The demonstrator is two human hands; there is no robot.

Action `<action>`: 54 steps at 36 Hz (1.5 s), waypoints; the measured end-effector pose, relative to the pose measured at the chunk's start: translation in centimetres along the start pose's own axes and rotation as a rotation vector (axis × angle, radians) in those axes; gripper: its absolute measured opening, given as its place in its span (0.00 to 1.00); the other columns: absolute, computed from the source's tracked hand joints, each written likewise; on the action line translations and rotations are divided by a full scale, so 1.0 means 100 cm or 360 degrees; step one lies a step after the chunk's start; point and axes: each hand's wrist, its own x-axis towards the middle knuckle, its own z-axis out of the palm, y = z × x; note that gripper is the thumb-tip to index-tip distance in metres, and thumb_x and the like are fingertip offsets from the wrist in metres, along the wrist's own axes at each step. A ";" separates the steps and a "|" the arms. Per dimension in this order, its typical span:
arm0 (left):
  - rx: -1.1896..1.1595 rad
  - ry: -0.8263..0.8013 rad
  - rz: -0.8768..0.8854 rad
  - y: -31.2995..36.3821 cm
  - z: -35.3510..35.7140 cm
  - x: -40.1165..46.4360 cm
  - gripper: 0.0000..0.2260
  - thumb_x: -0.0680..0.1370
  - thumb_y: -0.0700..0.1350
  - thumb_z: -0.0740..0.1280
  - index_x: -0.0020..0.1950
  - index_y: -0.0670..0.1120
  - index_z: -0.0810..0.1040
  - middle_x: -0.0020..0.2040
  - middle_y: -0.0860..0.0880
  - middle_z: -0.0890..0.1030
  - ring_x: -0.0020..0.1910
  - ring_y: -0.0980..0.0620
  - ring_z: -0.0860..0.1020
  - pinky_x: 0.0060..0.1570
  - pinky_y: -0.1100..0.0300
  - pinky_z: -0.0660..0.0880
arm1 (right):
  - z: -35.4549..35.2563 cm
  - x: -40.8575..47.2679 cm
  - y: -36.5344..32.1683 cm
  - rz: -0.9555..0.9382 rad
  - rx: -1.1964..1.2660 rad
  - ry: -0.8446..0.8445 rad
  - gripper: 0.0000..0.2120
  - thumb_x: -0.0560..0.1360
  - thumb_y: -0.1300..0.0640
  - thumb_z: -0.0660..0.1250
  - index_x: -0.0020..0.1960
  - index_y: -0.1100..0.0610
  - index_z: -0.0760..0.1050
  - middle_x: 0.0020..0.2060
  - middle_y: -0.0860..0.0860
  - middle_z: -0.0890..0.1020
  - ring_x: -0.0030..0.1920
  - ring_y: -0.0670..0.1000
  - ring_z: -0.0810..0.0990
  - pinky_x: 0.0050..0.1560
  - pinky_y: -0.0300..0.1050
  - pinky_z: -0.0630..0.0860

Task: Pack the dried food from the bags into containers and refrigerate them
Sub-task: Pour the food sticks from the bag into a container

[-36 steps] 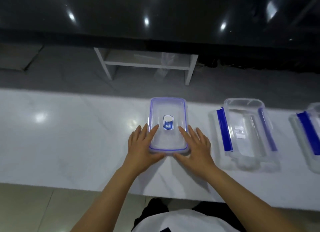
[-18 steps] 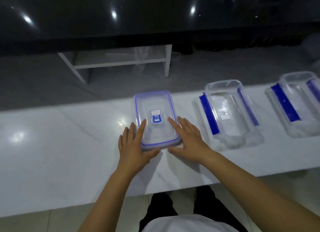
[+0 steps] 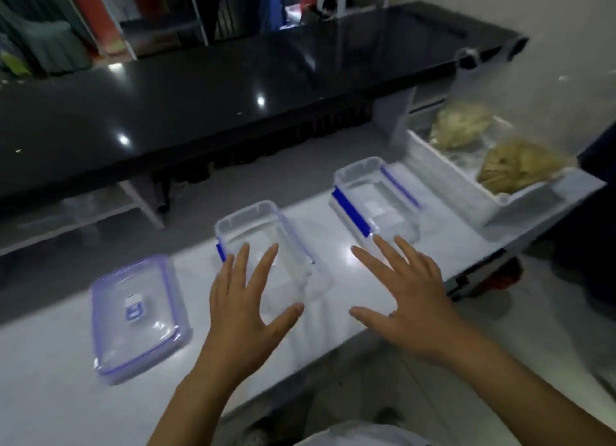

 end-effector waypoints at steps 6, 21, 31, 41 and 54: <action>-0.0032 -0.0090 0.0296 0.089 0.093 0.033 0.40 0.71 0.73 0.62 0.74 0.75 0.40 0.76 0.70 0.32 0.77 0.61 0.33 0.74 0.50 0.41 | -0.061 -0.057 0.120 0.0427 0.0117 0.0098 0.36 0.70 0.25 0.57 0.73 0.25 0.43 0.79 0.38 0.43 0.78 0.44 0.37 0.78 0.56 0.43; -0.0136 -0.0286 0.0724 0.258 0.156 0.146 0.37 0.76 0.62 0.68 0.75 0.76 0.45 0.82 0.62 0.47 0.81 0.58 0.45 0.78 0.44 0.54 | -0.147 -0.068 0.266 0.0765 0.0381 0.0551 0.39 0.63 0.21 0.50 0.73 0.29 0.50 0.79 0.43 0.54 0.78 0.45 0.47 0.76 0.49 0.44; -0.0407 0.0034 0.0744 0.373 0.179 0.295 0.43 0.74 0.52 0.76 0.80 0.60 0.52 0.82 0.51 0.53 0.80 0.49 0.52 0.76 0.39 0.58 | -0.213 0.035 0.372 0.1033 0.1185 0.0918 0.31 0.72 0.38 0.72 0.72 0.39 0.68 0.64 0.37 0.69 0.61 0.41 0.67 0.55 0.41 0.68; -0.0439 0.0055 0.0853 0.446 0.225 0.382 0.46 0.71 0.59 0.76 0.80 0.61 0.52 0.82 0.54 0.50 0.81 0.49 0.50 0.76 0.37 0.55 | -0.278 0.154 0.446 0.1066 0.1633 0.0931 0.05 0.73 0.51 0.75 0.47 0.51 0.84 0.44 0.45 0.85 0.50 0.47 0.80 0.44 0.38 0.72; -0.0249 0.0085 0.0865 0.503 0.255 0.407 0.48 0.70 0.64 0.74 0.80 0.64 0.45 0.83 0.53 0.45 0.81 0.47 0.46 0.75 0.34 0.54 | -0.283 0.125 0.443 0.0331 0.1461 0.0435 0.07 0.76 0.48 0.71 0.52 0.37 0.81 0.64 0.28 0.71 0.68 0.31 0.65 0.62 0.37 0.63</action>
